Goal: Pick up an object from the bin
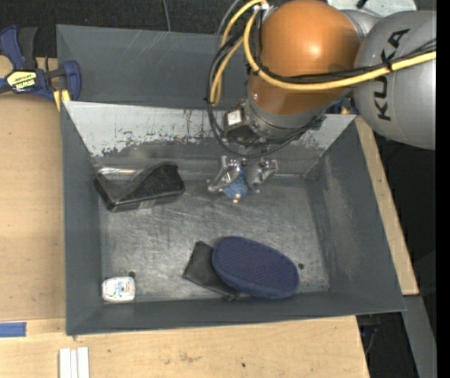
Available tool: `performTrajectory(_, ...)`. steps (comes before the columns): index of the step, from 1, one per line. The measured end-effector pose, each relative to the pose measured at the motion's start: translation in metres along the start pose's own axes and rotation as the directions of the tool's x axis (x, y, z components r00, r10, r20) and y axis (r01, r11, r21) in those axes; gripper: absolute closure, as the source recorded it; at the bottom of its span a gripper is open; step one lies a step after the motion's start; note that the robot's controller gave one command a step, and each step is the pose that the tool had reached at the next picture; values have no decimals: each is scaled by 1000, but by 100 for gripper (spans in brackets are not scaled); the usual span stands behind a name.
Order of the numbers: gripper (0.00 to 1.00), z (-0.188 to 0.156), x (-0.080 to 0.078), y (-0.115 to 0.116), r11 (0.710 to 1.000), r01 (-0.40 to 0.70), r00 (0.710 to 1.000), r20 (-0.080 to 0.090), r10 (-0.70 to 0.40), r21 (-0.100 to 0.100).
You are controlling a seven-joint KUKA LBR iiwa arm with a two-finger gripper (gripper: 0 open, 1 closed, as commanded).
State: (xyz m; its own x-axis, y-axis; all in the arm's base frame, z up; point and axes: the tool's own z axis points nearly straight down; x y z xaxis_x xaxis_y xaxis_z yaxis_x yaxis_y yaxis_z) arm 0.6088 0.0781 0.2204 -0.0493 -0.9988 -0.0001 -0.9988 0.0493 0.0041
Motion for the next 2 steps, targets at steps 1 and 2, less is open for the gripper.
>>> performTrajectory(1,100,0,0,0,1000,0,1000,0,0,0)
performTrajectory(2,100,82,20,4,997,78,997,1,-78,-3)
